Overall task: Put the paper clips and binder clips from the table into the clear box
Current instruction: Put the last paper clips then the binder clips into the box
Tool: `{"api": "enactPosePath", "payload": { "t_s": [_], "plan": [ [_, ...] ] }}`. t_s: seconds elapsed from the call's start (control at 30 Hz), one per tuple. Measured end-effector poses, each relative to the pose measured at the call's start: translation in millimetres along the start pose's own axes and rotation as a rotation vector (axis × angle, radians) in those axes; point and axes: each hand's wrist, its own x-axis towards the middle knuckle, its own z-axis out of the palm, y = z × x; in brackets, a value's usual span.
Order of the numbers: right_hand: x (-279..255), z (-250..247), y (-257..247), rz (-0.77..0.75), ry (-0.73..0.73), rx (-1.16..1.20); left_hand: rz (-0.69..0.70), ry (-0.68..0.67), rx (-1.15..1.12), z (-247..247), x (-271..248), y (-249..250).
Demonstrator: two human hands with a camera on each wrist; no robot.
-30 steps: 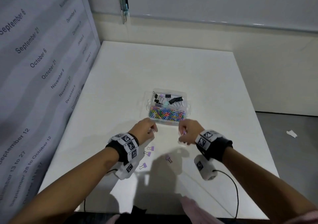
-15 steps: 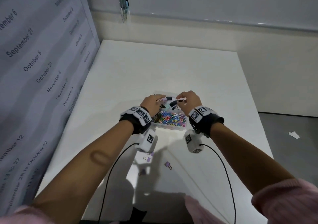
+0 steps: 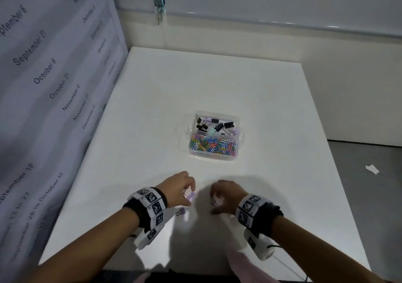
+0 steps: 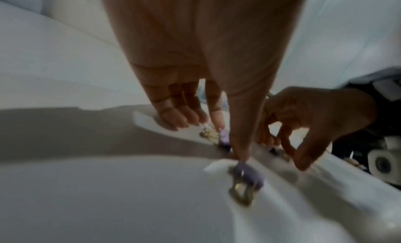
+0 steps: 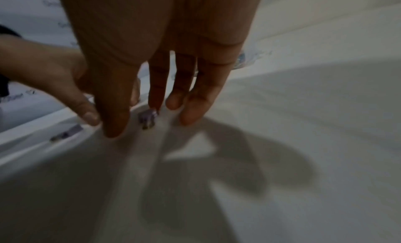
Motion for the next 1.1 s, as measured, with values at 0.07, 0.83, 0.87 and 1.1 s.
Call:
{"api": "enactPosePath", "payload": {
  "t_s": [0.07, 0.83, 0.87, 1.1],
  "plan": [
    [3.3, 3.4, -5.0, 0.002, -0.014, -0.013, 0.013, 0.018, 0.003, 3.7, -0.6, -3.0],
    [23.4, 44.5, -57.4, -0.248, 0.084, 0.085, -0.218, -0.059, -0.383, -19.5, -64.6, -21.7],
    [25.4, 45.6, -57.3, -0.263, 0.075, 0.063, -0.201, -0.105, -0.295, -17.1, -67.2, -23.1],
    [31.0, 37.0, -58.7, -0.31, 0.003, -0.004, -0.032, -0.196, 0.028, 4.6, -66.4, -27.8]
  ]
}}
